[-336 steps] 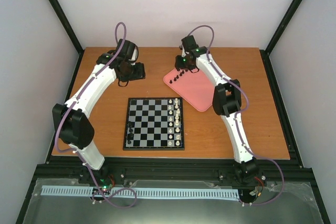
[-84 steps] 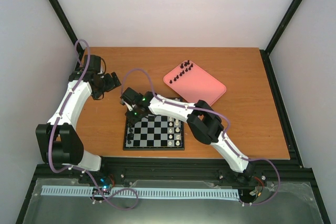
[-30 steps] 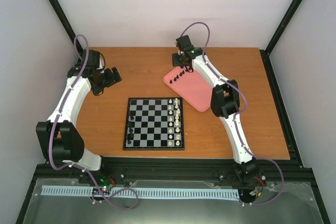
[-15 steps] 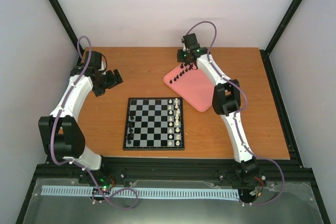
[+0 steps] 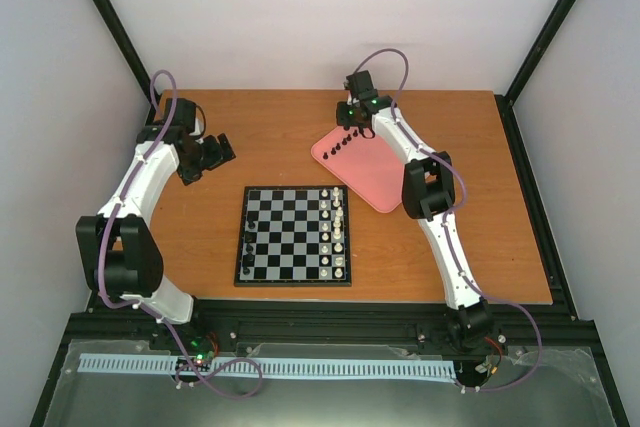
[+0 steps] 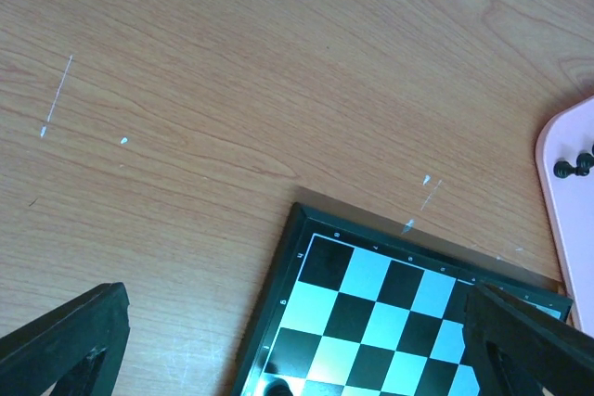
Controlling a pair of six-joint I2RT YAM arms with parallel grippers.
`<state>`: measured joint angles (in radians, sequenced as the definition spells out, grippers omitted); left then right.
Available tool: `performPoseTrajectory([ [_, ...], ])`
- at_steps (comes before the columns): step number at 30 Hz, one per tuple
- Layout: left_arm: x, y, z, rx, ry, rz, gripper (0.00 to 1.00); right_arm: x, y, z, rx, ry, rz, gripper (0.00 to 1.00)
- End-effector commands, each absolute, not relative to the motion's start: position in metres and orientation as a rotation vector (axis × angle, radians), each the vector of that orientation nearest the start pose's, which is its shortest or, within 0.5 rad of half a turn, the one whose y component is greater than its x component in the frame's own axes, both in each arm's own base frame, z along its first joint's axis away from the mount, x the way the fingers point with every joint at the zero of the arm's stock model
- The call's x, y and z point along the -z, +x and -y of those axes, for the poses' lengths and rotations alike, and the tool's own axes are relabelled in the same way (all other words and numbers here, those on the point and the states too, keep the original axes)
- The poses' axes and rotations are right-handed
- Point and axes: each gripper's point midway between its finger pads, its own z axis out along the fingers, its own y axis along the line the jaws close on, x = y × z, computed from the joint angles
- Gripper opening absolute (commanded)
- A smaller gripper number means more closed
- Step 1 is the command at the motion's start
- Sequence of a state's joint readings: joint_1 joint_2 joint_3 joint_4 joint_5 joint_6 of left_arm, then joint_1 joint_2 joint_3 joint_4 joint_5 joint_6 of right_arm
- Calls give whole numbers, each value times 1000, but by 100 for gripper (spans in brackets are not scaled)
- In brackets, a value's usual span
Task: Set up the chess pieces on the board
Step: Pick up the chess piece from the storage box.
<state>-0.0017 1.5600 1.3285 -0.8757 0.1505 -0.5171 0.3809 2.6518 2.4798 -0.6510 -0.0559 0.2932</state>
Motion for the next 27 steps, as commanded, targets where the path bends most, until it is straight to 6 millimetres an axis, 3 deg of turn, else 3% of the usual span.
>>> performPoseTrajectory([
  [1,-162,381,27,371,-619,-2628,100,-70,626,-250,-357,-99,-2422,47],
  [27,-162,378,29,382,-612,-2634,100,-49,626,-247,-351,-80,-2456,41],
])
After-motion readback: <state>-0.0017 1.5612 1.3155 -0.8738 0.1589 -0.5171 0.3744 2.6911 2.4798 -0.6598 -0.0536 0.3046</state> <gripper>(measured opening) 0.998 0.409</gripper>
